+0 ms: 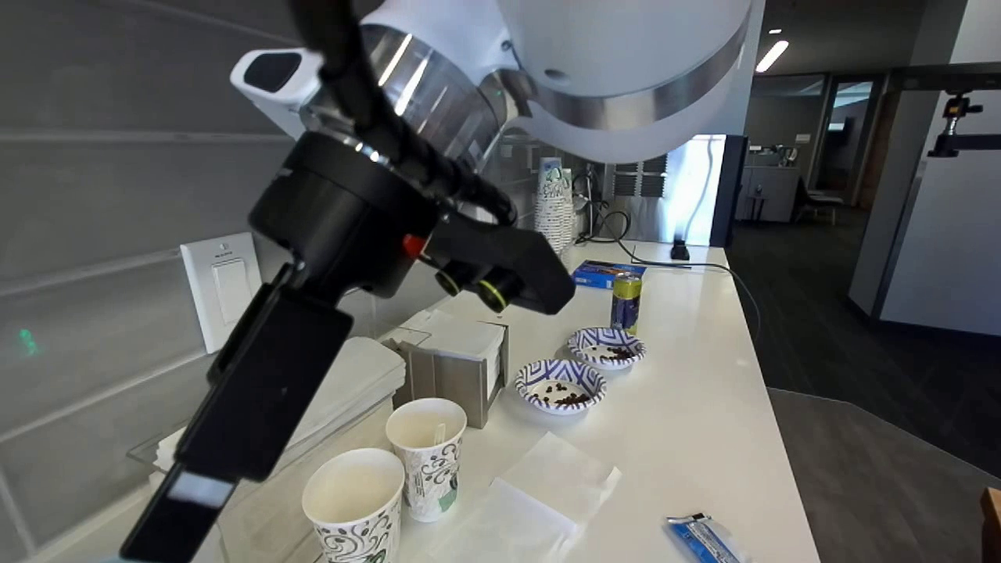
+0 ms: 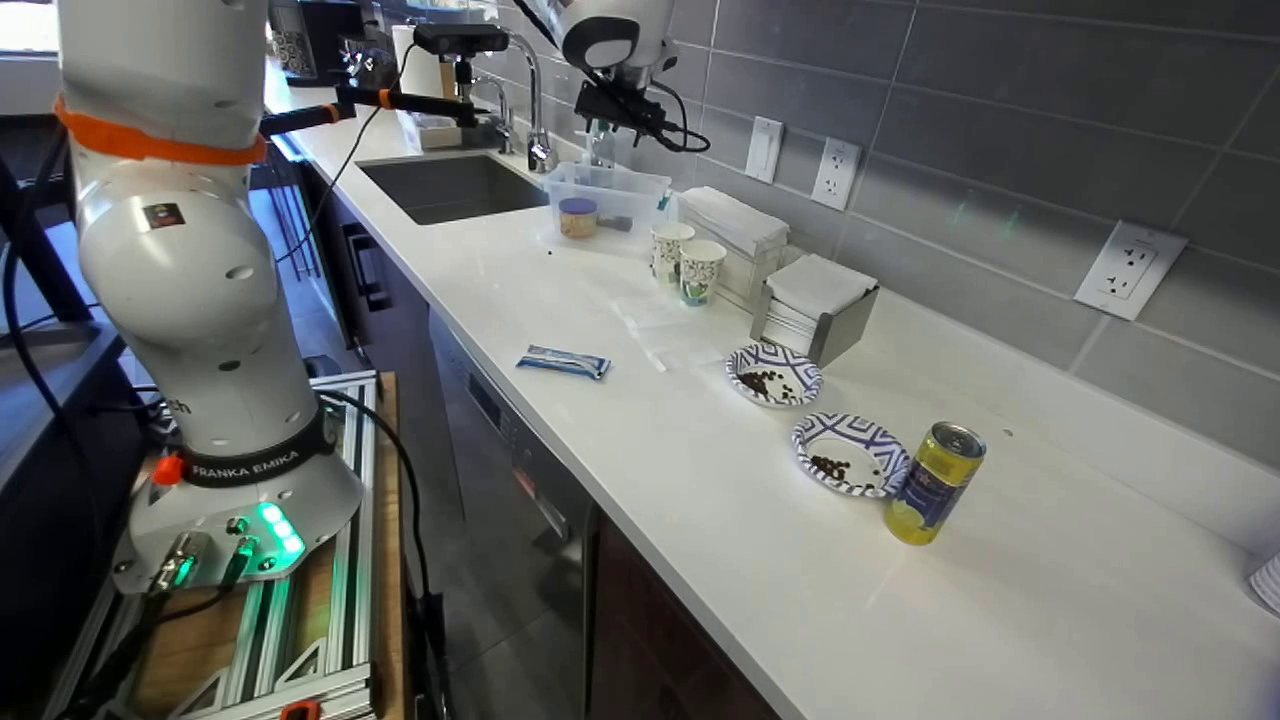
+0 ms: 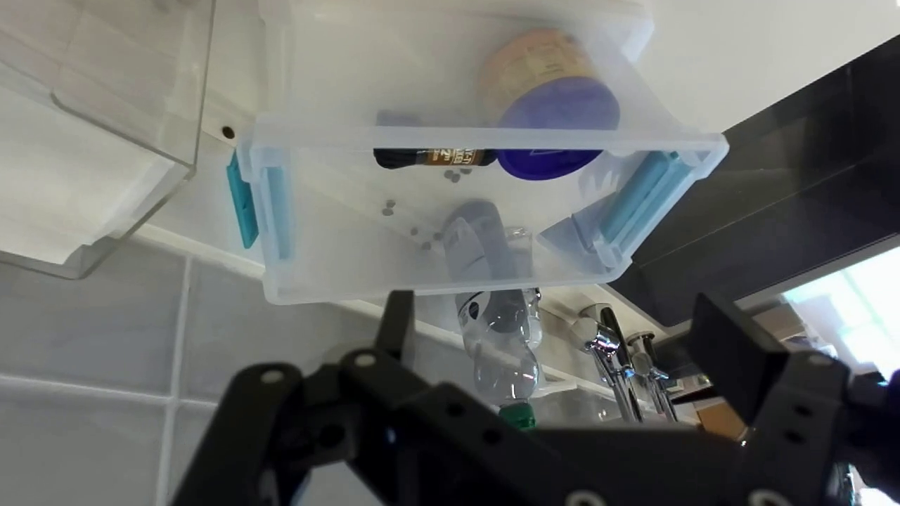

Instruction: Remove the container with the blue lid from the clear container on the left.

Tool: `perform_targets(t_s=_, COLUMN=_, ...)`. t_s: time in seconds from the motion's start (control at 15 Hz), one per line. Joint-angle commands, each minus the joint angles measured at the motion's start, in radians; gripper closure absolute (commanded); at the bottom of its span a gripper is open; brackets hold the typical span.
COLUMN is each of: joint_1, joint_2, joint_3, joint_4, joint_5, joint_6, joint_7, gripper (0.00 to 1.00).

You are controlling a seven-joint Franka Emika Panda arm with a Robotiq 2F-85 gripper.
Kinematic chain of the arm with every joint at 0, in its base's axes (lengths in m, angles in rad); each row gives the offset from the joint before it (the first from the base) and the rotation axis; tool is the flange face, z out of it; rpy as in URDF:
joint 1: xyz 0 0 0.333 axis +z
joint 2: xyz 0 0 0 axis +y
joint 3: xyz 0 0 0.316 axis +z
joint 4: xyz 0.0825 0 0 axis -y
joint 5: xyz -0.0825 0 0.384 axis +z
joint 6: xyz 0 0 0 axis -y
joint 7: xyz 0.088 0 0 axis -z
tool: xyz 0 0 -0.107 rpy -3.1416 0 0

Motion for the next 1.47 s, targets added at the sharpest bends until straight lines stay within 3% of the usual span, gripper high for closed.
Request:
perform_targets(t_s=0.0, joint_1=-0.004, joint_2=0.134, joint_3=0.040, joint_4=0.100, joint_5=-0.050, joint_6=0.056, joint_7=0.013, gripper=0.00)
perform_targets(t_s=0.4, joint_1=0.021, joint_2=0.282, joint_3=0.059, joint_4=0.200, joint_5=-0.216, joint_6=0.088, joint_7=0.119, gripper=0.00)
perform_targets(t_s=0.73, joint_1=0.019, joint_2=0.380, joint_3=0.111, joint_4=0.277, joint_5=-0.289, joint_6=0.132, joint_7=0.139, gripper=0.00)
perform_targets(t_s=1.4, joint_1=0.025, joint_2=0.428, joint_3=0.107, joint_4=0.318, joint_5=-0.438, joint_6=-0.044, joint_7=0.280, gripper=0.00)
